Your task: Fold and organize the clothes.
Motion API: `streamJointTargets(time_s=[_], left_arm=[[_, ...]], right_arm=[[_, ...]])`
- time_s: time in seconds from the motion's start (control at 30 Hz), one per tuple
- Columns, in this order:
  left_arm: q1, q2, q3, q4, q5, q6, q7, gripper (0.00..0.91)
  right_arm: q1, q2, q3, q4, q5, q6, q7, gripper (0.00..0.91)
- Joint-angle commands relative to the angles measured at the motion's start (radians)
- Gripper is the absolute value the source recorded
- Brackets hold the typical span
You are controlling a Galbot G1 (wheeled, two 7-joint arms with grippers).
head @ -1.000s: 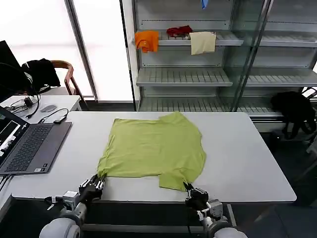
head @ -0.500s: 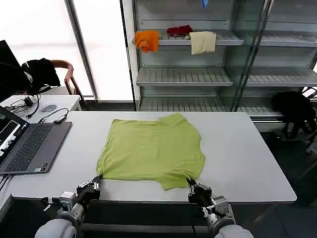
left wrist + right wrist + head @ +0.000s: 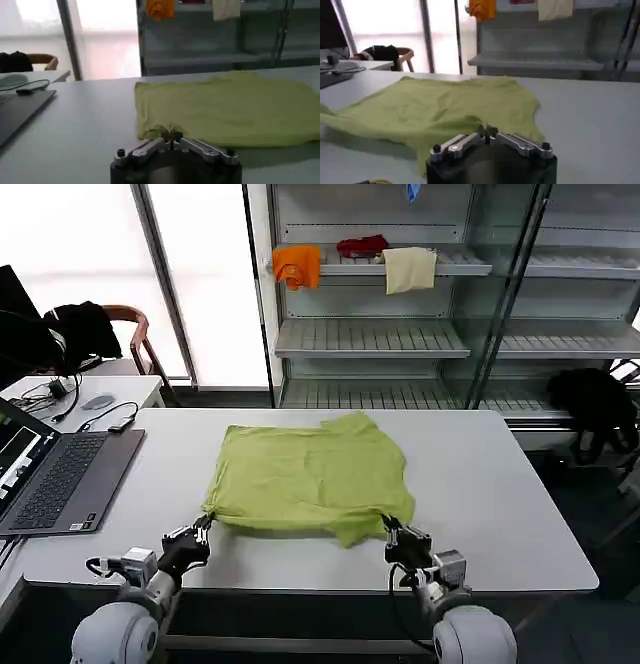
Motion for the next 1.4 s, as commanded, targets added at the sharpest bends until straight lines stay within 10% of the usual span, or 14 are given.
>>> streamJointTargets(time_s=[0.03,0.83,0.87,0.9,0.93,1.4], left_arm=[[-0.178,0.005,0.017,0.114,0.021,0.01,0.001,0.01],[-0.272,0.018,0.05,0.281,0.083,0.009,-0.005,0.081],[-0.273,0.019,0.051,0.285,0.083,0.008,-0.006,0.252],[-0.274,0.019,0.051,0.29,0.085,0.007,-0.005,0.574],[-0.275,0.019,0.052,0.292,0.085,0.007,-0.004,0.907],[-0.288,0.016,0.054,0.285,0.093,-0.001,-0.015,0.907]], right_arm=[[0.127,0.022,-0.014,-0.117,-0.016,-0.004,0.0,0.0],[0.285,0.062,-0.024,-0.315,-0.088,0.003,0.004,0.02],[0.286,0.062,-0.023,-0.316,-0.089,0.004,0.004,0.232],[0.287,0.061,-0.024,-0.316,-0.089,0.003,0.004,0.907],[0.291,0.059,-0.025,-0.32,-0.091,0.004,0.004,0.907],[0.348,0.065,-0.03,-0.364,-0.101,0.026,0.058,0.907]])
